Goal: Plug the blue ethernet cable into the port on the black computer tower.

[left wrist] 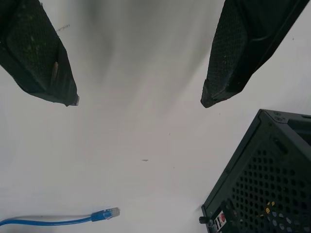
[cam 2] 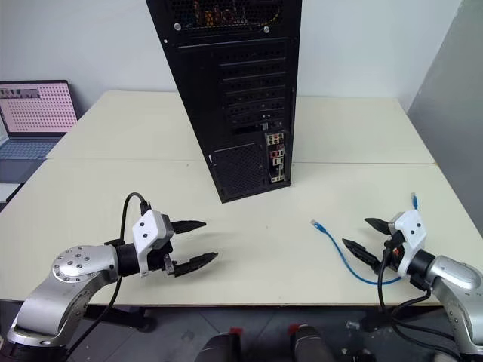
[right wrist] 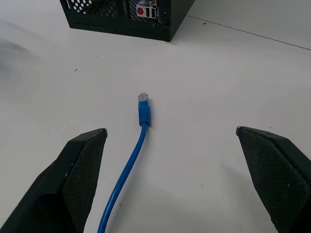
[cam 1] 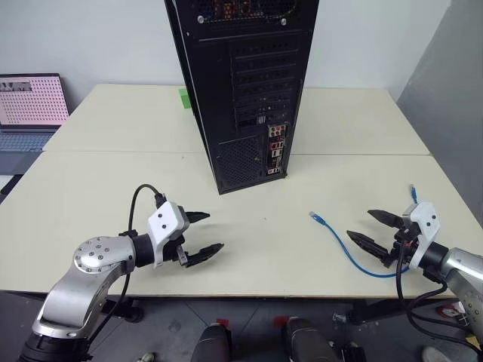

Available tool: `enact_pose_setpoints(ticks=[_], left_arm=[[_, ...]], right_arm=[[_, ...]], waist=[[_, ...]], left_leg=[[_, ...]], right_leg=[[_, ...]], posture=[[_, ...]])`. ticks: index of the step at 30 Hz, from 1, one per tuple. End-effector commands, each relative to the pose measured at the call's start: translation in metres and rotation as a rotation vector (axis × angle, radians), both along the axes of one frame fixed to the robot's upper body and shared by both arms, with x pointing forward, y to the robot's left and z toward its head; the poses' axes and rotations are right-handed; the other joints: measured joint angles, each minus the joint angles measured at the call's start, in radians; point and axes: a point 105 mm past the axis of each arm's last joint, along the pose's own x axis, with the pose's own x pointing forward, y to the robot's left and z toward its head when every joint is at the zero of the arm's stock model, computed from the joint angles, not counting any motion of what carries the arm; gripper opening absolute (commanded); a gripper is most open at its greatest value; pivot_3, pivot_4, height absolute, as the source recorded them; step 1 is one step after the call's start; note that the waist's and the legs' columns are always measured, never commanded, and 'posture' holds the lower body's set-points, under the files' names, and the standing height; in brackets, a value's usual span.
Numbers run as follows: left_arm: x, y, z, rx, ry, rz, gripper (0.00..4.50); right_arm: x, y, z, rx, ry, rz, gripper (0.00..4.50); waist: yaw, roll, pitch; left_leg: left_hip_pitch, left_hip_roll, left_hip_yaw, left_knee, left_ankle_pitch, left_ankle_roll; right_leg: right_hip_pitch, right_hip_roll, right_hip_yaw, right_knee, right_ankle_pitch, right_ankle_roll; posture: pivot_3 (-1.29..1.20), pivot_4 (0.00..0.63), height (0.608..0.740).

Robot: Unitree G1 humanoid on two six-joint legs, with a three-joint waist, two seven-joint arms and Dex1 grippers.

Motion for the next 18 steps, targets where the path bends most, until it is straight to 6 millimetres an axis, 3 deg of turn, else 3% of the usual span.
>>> enact_pose_setpoints(ticks=[1, 9, 18], left_arm=[[-0.008, -0.009, 0.007, -0.012, -0.014, -0.065, 4.31], [-0.007, -0.013, 0.005, -0.013, 0.000, -0.065, 4.31], [-0.001, -0.034, 0.004, 0.010, -0.003, -0.137, 4.31]], right_arm=[[-0.001, 0.000, 0.013, -0.011, -0.048, 0.004, 4.50], [-0.002, 0.006, 0.012, -0.002, -0.033, 0.004, 4.50], [0.006, 0.029, -0.001, -0.024, 0.000, -0.016, 4.50]], waist=[[0.000, 0.000, 0.000], [0.000, 0.000, 0.000], [0.000, 0.000, 0.000]], left_leg=[[0.000, 0.000, 0.000, 0.000, 0.000, 0.000], [0.000, 0.000, 0.000, 0.000, 0.000, 0.000], [0.000, 0.000, 0.000, 0.000, 0.000, 0.000]], right_leg=[[0.000, 0.000, 0.000, 0.000, 0.000, 0.000], [0.000, 0.000, 0.000, 0.000, 0.000, 0.000], [0.000, 0.000, 0.000, 0.000, 0.000, 0.000]], posture=[[0.00, 0.150, 0.740], [0.00, 0.150, 0.740], [0.00, 0.150, 0.740]])
